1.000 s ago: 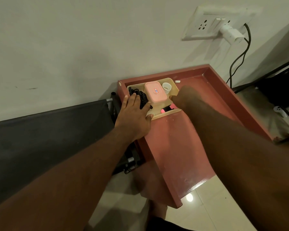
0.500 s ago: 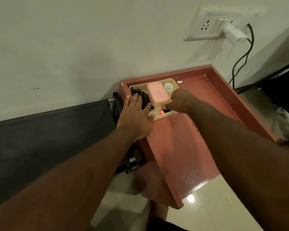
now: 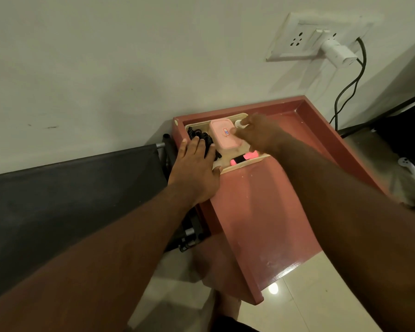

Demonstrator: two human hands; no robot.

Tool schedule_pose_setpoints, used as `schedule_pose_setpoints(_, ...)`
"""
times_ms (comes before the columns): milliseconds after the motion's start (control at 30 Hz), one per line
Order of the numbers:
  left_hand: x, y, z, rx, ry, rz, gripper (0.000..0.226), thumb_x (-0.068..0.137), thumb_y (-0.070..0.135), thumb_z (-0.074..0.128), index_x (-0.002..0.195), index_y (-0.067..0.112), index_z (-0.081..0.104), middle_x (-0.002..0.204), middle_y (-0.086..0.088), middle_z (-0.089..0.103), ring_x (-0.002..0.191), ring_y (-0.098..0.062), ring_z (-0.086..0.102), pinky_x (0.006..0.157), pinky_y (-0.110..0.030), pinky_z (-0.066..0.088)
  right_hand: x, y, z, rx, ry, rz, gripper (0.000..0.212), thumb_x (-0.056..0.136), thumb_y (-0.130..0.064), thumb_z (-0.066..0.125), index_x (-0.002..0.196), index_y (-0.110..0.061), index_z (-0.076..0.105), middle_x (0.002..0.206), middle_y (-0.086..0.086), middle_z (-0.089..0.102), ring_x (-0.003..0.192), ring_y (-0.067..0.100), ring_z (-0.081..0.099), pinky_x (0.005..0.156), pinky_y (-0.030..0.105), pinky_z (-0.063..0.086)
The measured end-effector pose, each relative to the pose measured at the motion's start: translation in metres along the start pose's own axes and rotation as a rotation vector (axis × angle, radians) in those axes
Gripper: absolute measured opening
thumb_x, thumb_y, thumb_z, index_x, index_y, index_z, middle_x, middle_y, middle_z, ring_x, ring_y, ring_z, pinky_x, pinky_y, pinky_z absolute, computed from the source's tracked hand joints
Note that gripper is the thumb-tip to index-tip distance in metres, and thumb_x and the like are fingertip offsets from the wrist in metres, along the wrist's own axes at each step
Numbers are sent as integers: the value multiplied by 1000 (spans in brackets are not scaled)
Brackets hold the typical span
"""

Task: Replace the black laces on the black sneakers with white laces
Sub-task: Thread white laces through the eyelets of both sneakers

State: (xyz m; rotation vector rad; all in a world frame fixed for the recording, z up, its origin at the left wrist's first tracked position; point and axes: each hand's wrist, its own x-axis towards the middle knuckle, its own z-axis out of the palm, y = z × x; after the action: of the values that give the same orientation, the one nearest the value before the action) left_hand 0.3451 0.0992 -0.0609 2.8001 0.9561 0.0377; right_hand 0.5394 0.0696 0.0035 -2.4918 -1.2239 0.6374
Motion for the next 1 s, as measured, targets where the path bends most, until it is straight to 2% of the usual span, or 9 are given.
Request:
schedule_pose_setpoints(67,0,-1,1,-11,11,16,62,103,49,23,158,25,7,163,-15,12,152,-30,1,122,-48,-6,9,12,-5,-176,127,14,36,96,-37,62,125,-16,62,122,8,67,100,27,64,77,28,45)
schedule_pose_setpoints(167,1,-2,2,7,10,38,58,103,47,23,157,32,6,162,-18,11,151,-32,1,121,-48,-9,13,19,0,-416,56,-10,43,95,-30,61,137,-23,55,132,9,62,119,31,58,97,35,45)
schedule_pose_setpoints(233,1,-3,2,15,2,42,56,103,47,22,157,34,10,163,-19,10,151,-33,0,121,-49,-9,16,18,8,-469,9,-42,45,97,-26,57,141,-24,52,136,11,59,124,33,55,101,39,44)
schedule_pose_setpoints(300,2,-4,2,14,-4,40,55,103,48,21,156,35,13,163,-18,8,151,-33,-1,121,-50,-8,20,16,13,-490,3,-58,38,97,-20,54,135,-21,58,130,11,61,120,33,56,96,39,45)
schedule_pose_setpoints(400,1,-3,3,8,-5,33,55,103,48,20,156,35,15,163,-18,8,151,-32,-2,122,-50,-8,24,16,12,-490,22,-43,18,96,-19,52,108,-16,65,112,11,67,95,31,60,80,34,45)
schedule_pose_setpoints(533,0,-3,4,8,12,30,55,103,48,21,156,33,17,163,-18,11,151,-32,0,122,-50,-6,15,21,3,-426,73,-19,26,95,-27,58,114,-13,70,116,12,67,108,33,61,86,34,46)
schedule_pose_setpoints(800,0,-2,4,17,10,26,55,103,48,21,156,33,18,163,-18,11,151,-32,0,122,-51,-5,-4,35,7,-366,3,-55,29,94,-33,65,111,-12,75,122,3,71,109,24,63,95,36,51)
schedule_pose_setpoints(867,0,-2,3,14,9,24,54,104,47,22,156,32,18,163,-17,11,152,-32,0,122,-51,-6,-3,32,9,-341,40,-58,25,93,-28,66,110,-11,75,122,3,71,106,23,64,92,34,51)
schedule_pose_setpoints(1000,0,-2,5,3,22,27,54,103,48,23,155,32,20,163,-17,13,151,-32,2,122,-51,-5,0,30,13,-295,149,-24,22,91,-33,70,100,-14,75,106,7,72,91,24,63,77,32,50)
